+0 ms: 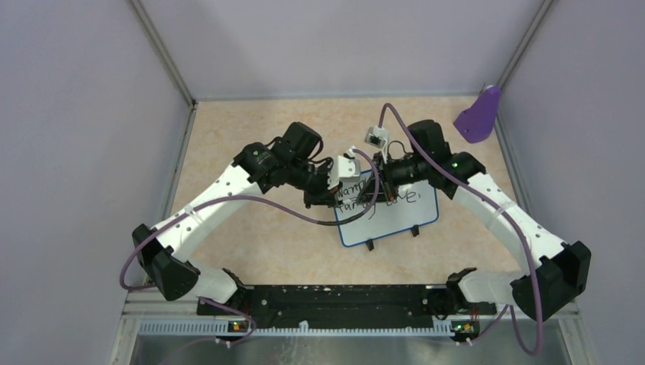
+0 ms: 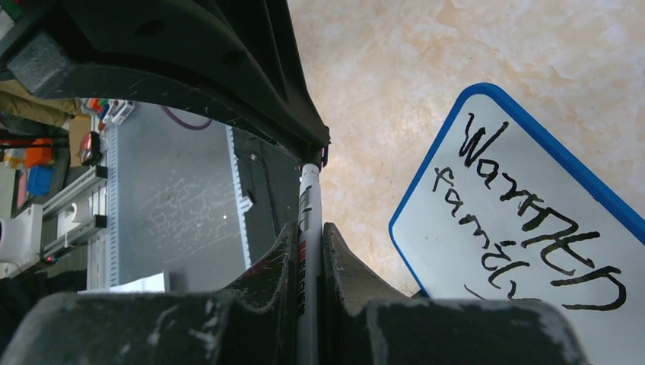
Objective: Write a sentence on the whiteboard
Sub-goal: Insert the whiteboard marker into the pen cap.
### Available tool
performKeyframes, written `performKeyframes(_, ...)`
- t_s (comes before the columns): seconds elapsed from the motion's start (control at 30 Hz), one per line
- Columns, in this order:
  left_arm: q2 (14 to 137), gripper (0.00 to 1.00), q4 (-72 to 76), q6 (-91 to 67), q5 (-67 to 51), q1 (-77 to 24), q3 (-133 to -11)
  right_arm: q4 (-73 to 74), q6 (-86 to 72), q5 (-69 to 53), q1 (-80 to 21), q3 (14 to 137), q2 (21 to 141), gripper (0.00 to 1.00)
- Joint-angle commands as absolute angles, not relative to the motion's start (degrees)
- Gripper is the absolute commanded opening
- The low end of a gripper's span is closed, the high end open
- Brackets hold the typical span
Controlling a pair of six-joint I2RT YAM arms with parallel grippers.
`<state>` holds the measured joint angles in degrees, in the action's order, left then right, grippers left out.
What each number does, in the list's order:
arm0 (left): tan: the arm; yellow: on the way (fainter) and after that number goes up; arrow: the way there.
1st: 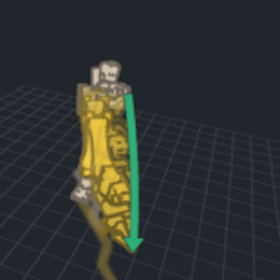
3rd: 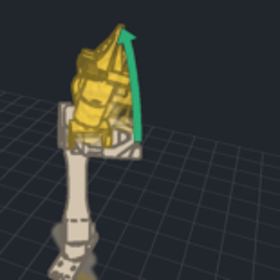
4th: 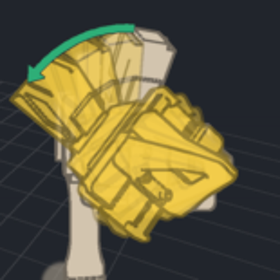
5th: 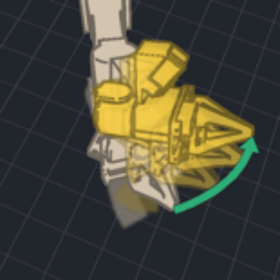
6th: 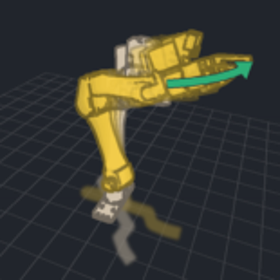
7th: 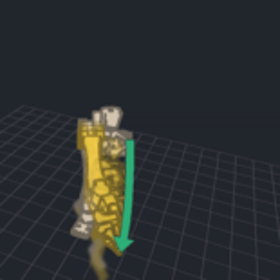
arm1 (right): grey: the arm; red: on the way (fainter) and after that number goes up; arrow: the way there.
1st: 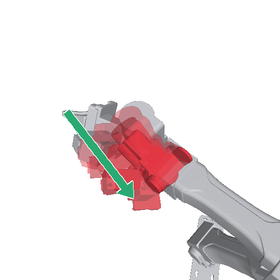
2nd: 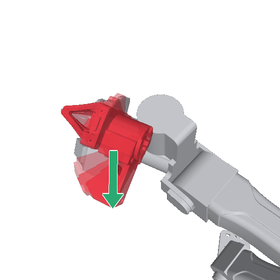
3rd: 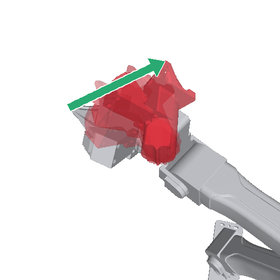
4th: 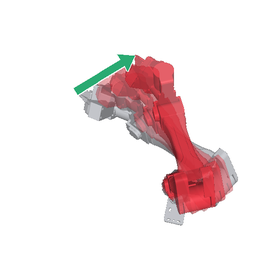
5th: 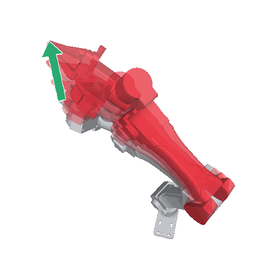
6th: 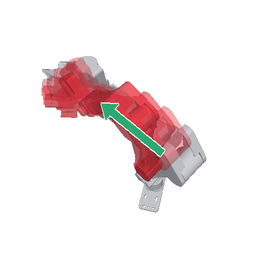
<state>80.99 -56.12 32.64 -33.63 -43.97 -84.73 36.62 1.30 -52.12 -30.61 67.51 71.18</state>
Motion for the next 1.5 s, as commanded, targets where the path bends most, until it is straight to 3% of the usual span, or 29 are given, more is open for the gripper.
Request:
performKeyframes(0.0, 81.30, 0.00, -53.52, 30.31, -35.73, -44.47, -87.89, 33.54, 0.99, -52.39, -31.41, 68.76, 71.63, 0.00)
performKeyframes(0.77, 85.84, 0.00, -46.42, 19.64, -32.85, -49.98, -96.22, 25.08, -6.74, -58.38, -29.89, 64.69, 72.33, 0.00)
performKeyframes(0.83, 85.17, 0.09, -46.37, 19.77, -32.75, -49.06, -96.42, 24.90, -7.11, -59.15, -28.46, 64.96, 72.09, 0.00)
performKeyframes(1.03, 83.29, 0.58, -45.40, 17.86, -38.15, -43.99, -97.03, 22.22, -9.78, -59.90, -26.39, 65.10, 71.37, 0.00)
performKeyframes(1.17, 78.89, 0.77, -40.74, 14.93, -46.54, -35.18, -92.29, 19.45, -12.65, -61.06, -23.59, 65.42, 70.88, 0.00)
performKeyframes(1.3, 76.20, 0.81, -41.56, 16.97, -47.46, -31.83, -87.32, 16.21, -16.02, -62.28, -22.90, 65.04, 70.53, 0.00)
performKeyframes(1.47, 73.95, 0.80, -42.79, 21.58, -47.90, -31.79, -81.88, 13.06, -19.17, -64.03, -22.80, 64.42, 70.47, 0.00)
